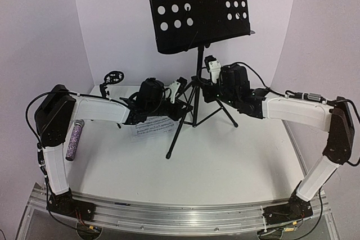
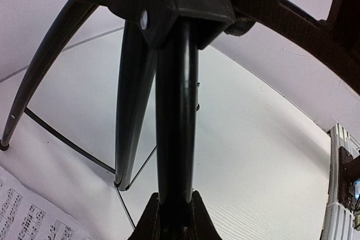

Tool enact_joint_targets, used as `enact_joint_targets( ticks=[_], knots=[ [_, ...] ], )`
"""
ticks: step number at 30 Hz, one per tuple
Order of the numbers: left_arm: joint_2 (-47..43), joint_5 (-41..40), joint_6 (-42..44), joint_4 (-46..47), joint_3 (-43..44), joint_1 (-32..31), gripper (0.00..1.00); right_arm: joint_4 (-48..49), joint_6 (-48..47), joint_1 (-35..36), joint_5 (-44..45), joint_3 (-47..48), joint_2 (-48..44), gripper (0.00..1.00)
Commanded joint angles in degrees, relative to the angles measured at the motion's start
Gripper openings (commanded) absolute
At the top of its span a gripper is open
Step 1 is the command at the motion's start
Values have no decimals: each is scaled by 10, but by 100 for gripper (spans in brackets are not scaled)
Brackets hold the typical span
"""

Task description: Pack up the instrument practice props

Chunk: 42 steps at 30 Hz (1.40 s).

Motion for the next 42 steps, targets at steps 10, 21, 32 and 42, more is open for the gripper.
enact_joint_targets(
  ticks=[10,21,32,42],
  knots=[
    [5,35,20,6,30,-6,0,-181,-77,-30,-174,-25,-134,89],
    [9,47,28,-3,36,-4,0,-228,-200,-208,-403,-24,-84,81],
    [15,61,47,0,40,-3,0,-166,-244,-225,-441,54,46,71],
    [28,89,82,31,51,-3,0,-25,-205,-199,-476,22,99,31]
  ],
)
